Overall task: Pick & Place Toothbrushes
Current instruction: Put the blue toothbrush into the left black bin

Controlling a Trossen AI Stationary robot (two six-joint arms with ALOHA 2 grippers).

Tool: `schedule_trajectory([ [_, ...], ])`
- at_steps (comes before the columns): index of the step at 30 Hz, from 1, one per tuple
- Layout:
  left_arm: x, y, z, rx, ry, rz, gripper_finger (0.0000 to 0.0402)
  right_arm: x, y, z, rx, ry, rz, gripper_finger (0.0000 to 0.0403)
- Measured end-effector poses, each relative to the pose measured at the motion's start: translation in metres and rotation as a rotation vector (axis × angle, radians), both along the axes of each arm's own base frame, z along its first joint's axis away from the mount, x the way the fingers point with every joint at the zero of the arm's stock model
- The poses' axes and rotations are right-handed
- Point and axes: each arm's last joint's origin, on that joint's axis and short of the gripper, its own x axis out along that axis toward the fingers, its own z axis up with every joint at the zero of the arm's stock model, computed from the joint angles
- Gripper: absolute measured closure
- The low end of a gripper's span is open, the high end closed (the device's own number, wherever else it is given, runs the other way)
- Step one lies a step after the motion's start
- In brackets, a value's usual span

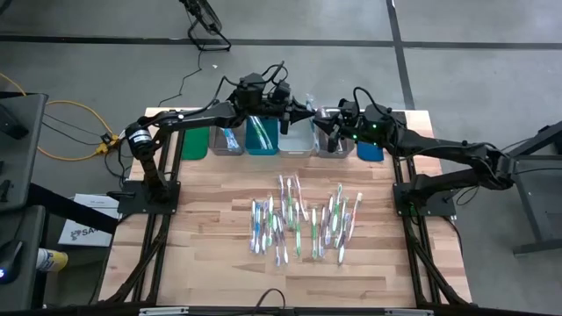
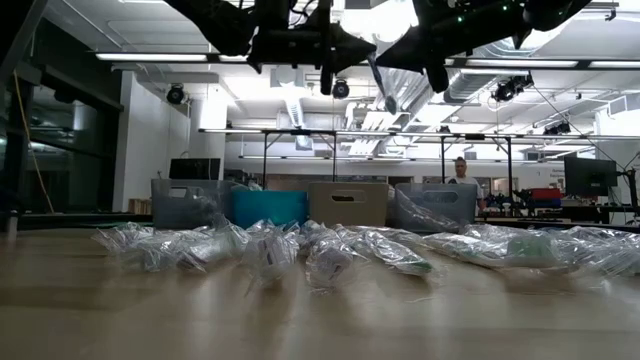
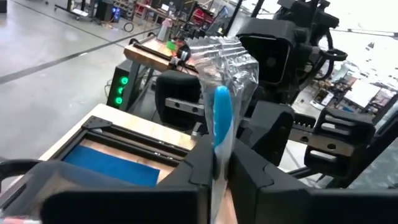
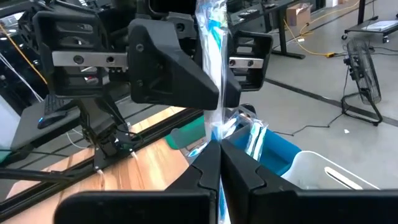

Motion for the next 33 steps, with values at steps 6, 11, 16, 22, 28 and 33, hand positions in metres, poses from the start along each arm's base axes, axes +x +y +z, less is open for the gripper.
schedule_trajectory([
  [6,-0.005,0.009,0.000,0.012,0.004,0.013,0.0377,-0.005,0.002,0.005,0.043,-0.027,-0.004,0.0400],
  [11,-0.016,0.026,0.002,0.021,0.003,0.033,0.0383,-0.024,0.007,0.013,0.114,-0.025,-0.004,0.0393],
  [16,-0.033,0.043,0.005,0.014,0.015,0.044,0.0383,-0.049,0.014,0.020,0.155,0.009,-0.073,0.0340],
  [22,-0.061,0.058,0.008,0.031,0.132,0.088,0.0383,-0.080,0.024,0.025,0.149,0.058,-0.228,0.0252],
  [28,-0.092,0.066,0.010,0.057,0.269,0.188,0.0383,-0.101,0.033,0.027,0.196,0.055,-0.304,0.0198],
  [33,-0.114,0.071,0.006,0.061,0.347,0.265,0.0383,-0.106,0.034,0.025,0.213,0.079,-0.342,0.0191],
])
